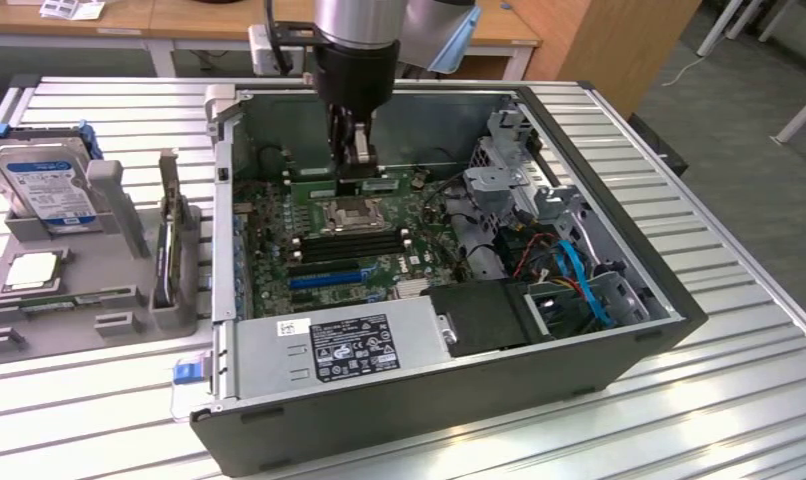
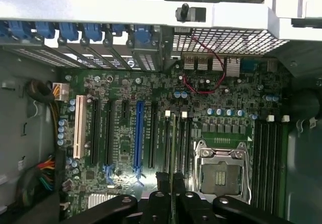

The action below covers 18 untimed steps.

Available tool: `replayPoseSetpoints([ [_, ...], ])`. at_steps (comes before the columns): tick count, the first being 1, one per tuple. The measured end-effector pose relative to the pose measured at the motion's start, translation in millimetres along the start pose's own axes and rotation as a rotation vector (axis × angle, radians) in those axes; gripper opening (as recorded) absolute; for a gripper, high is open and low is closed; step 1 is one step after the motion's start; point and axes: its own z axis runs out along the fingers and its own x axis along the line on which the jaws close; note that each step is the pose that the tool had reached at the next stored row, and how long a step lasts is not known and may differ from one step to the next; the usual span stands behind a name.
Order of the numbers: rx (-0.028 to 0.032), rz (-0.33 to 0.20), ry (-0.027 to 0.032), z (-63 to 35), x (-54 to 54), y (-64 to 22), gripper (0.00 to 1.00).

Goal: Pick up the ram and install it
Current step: 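Insert the ram into the slot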

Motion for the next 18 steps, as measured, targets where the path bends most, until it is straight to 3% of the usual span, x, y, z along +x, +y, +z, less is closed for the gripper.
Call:
replayPoseSetpoints([
  [18, -0.0002, 0.009, -0.0002, 32.8, -1.0, -0.7, 0.14],
])
